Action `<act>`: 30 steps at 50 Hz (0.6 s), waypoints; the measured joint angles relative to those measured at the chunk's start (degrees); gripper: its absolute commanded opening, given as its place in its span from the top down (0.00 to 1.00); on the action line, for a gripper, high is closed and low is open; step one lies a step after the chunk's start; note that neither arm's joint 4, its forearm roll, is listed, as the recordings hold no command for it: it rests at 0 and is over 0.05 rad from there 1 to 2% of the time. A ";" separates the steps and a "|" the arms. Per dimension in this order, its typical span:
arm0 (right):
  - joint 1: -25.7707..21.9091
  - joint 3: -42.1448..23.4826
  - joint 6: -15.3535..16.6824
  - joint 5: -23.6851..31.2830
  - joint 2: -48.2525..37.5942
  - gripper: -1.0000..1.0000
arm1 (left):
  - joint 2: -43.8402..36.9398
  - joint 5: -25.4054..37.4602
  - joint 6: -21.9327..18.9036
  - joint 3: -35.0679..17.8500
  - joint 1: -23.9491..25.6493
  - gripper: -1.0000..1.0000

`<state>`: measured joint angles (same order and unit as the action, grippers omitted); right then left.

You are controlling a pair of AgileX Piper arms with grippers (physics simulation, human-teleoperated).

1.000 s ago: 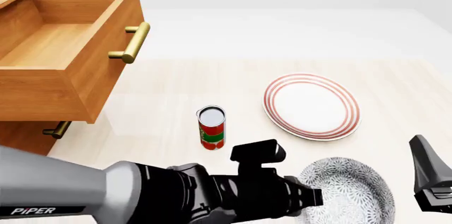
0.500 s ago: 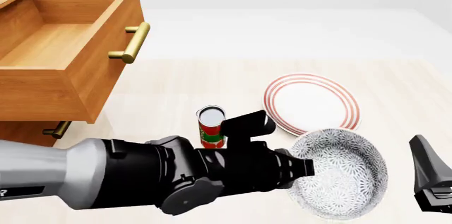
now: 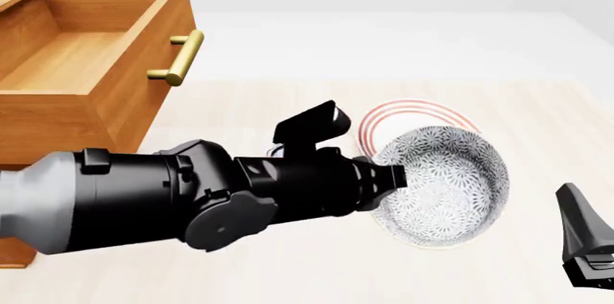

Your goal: Put the bowl in the top drawer of the cabinet.

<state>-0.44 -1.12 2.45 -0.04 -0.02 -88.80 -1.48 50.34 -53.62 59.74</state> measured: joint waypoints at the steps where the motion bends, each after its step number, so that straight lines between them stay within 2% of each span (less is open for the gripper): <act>1: 0.00 0.00 0.00 0.00 0.00 0.00 | 0.20 0.21 -0.10 -0.11 -0.21 1.00; 30: 0.00 0.00 0.00 0.00 0.00 0.00 | 5.97 7.22 -3.55 -3.70 -5.06 1.00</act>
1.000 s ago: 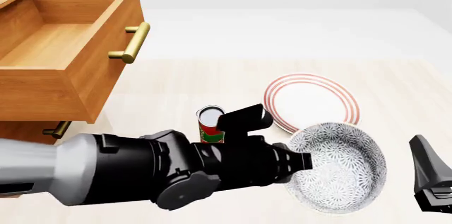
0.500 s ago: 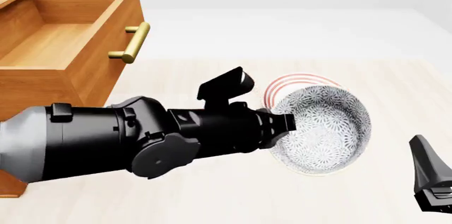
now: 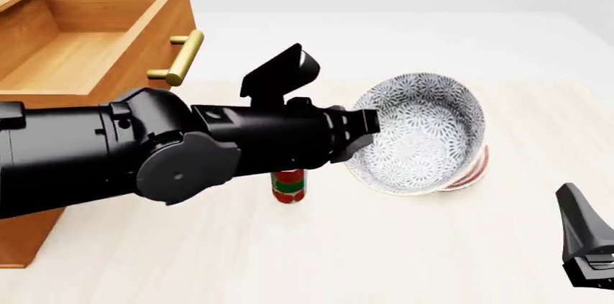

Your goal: Put the bowl in the top drawer of the cabinet.

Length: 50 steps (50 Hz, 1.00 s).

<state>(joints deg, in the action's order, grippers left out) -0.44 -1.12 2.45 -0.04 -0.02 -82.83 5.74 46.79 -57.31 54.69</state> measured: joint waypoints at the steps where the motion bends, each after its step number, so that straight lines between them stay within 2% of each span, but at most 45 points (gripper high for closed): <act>1: 0.00 0.00 0.00 0.00 0.00 0.00 | 0.21 0.25 -0.11 -0.13 -0.14 1.00; 23: 0.00 0.00 0.00 0.00 0.00 0.00 | 4.27 5.42 -2.39 -3.13 -3.21 1.00; 50: 0.00 0.00 0.00 0.00 0.00 0.00 | 10.62 9.77 -3.94 -3.73 -8.29 1.00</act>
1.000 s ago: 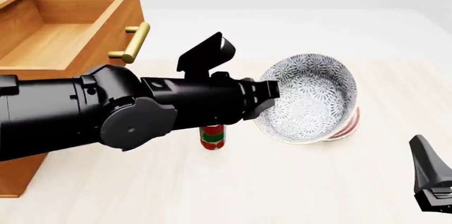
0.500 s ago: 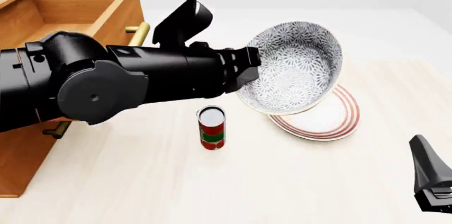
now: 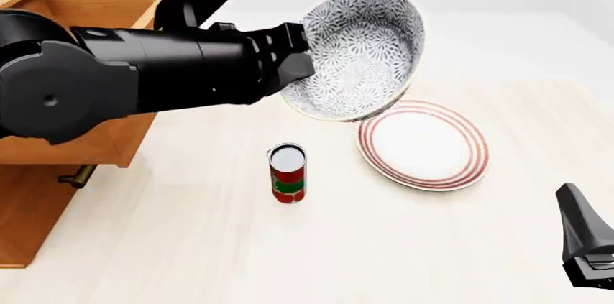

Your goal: Put the bowl in the top drawer of the cabinet.

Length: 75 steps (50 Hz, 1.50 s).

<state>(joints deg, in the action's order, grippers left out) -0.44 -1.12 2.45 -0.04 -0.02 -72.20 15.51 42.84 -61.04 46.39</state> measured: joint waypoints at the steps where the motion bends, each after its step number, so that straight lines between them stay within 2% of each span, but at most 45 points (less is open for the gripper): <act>1: 0.00 0.00 0.00 0.00 0.00 0.00 | 0.23 0.17 -0.06 -0.02 -0.23 1.00; 35: 0.00 0.00 0.00 0.00 0.00 0.00 | 5.39 6.78 -2.58 -2.86 -7.20 1.00; 75: 0.00 0.00 0.00 0.00 0.00 0.00 | 5.99 19.20 -7.04 -14.71 -17.81 1.00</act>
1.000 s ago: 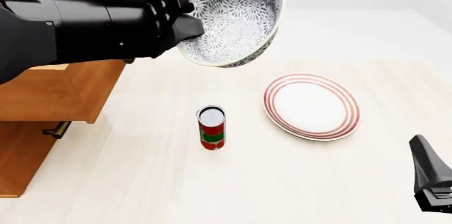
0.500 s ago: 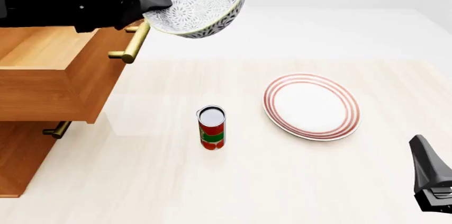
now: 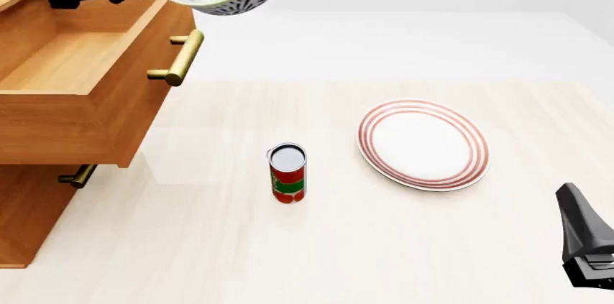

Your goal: Put the bowl in the top drawer of the cabinet.

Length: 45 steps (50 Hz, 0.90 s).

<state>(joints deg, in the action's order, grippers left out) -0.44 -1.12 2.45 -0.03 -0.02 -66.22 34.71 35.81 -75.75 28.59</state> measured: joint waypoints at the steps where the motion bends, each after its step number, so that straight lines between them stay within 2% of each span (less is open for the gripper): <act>1: 0.00 0.00 0.00 0.00 0.00 0.00 | 0.02 0.22 -0.06 -0.17 -0.27 1.00; 17: 0.00 0.00 0.00 0.00 0.00 0.00 | 1.59 3.31 -0.41 -1.42 -5.00 1.00; 45: 0.00 0.00 0.00 0.00 0.00 0.00 | 6.57 7.29 1.61 -1.64 -13.65 1.00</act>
<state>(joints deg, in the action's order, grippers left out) -0.44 -1.12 2.45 -0.04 -0.02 -59.64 42.01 37.42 -77.39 14.94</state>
